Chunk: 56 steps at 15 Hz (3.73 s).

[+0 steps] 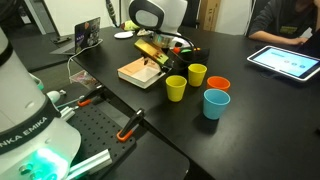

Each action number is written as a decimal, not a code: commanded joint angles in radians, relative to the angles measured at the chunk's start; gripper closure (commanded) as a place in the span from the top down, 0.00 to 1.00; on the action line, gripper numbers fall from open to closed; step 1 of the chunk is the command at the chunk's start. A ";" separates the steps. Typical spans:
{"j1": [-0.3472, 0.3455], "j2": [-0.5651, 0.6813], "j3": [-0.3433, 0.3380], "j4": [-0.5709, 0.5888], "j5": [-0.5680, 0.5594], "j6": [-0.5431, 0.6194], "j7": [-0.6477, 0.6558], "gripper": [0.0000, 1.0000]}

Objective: Open the brown book

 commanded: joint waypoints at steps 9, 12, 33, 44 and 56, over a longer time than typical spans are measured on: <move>-0.019 -0.054 0.016 0.029 0.070 -0.080 0.050 1.00; -0.019 -0.081 0.024 0.028 -0.007 -0.085 0.140 1.00; 0.030 -0.187 0.163 0.157 -0.337 -0.251 0.456 1.00; 0.093 -0.161 0.274 0.176 -0.282 -0.216 0.405 1.00; 0.155 0.035 0.472 0.130 -0.113 0.233 0.060 1.00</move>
